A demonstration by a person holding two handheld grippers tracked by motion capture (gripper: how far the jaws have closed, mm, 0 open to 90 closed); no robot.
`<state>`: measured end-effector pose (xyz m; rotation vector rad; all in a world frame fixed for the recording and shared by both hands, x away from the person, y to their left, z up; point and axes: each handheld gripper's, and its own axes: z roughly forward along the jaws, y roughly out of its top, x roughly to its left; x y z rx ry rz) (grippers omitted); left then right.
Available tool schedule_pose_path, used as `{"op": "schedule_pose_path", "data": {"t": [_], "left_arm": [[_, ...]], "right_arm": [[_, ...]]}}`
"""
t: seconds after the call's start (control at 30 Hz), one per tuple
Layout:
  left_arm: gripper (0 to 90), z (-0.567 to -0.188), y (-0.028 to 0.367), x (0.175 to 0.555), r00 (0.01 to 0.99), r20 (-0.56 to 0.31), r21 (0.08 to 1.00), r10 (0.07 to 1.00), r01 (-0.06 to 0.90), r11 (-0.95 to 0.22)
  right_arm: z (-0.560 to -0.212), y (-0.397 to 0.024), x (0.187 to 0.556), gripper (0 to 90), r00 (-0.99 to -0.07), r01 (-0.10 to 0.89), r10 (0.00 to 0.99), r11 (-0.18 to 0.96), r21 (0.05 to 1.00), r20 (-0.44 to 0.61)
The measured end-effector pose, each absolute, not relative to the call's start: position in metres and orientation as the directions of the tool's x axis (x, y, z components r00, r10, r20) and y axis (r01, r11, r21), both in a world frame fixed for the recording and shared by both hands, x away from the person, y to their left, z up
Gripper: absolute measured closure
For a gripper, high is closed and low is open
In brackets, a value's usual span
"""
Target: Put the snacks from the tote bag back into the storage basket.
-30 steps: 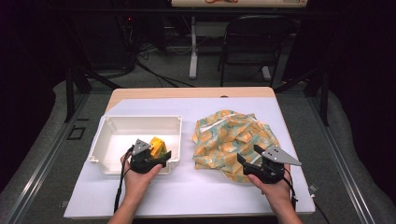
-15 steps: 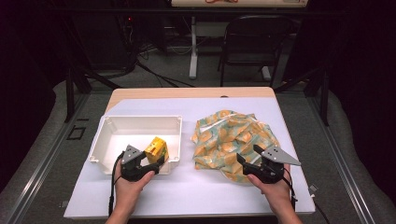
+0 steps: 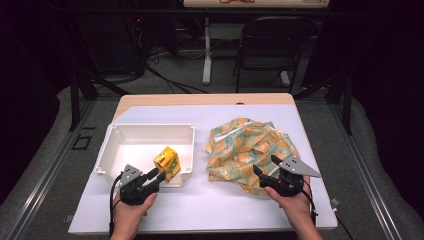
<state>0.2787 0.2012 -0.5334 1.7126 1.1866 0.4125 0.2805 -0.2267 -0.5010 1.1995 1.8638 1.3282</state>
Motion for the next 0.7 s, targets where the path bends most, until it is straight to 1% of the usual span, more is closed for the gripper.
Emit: {"op": "schedule_pose_path", "data": {"t": [0.1,0.23,0.27,0.53,0.7], "left_arm": [[75.0,-0.534,0.201,0.279,0.477,-0.245,0.846,0.844,0.531,-0.054],[88.3,-0.533,0.199,0.276,0.489,-0.245,0.854,0.837,0.518,-0.052],[90.0,-0.533,0.199,0.275,0.488,-0.246,0.853,0.838,0.519,-0.052],[90.0,-0.536,0.192,0.275,0.522,-0.258,0.845,0.813,0.530,-0.072],[90.0,-0.542,0.186,0.279,0.522,-0.236,0.841,0.820,0.533,-0.097]], "right_arm": [[-0.501,-0.227,0.280,26.7,-0.454,0.351,0.889,0.121,0.928,0.055],[-0.502,-0.227,0.281,26.7,-0.454,0.352,0.890,0.122,0.928,0.055],[-0.502,-0.227,0.280,26.7,-0.452,0.354,0.890,0.125,0.927,0.052],[-0.502,-0.226,0.281,26.8,-0.451,0.350,0.891,0.125,0.928,0.050],[-0.503,-0.225,0.281,26.9,-0.454,0.356,0.889,0.128,0.926,0.051]]}}
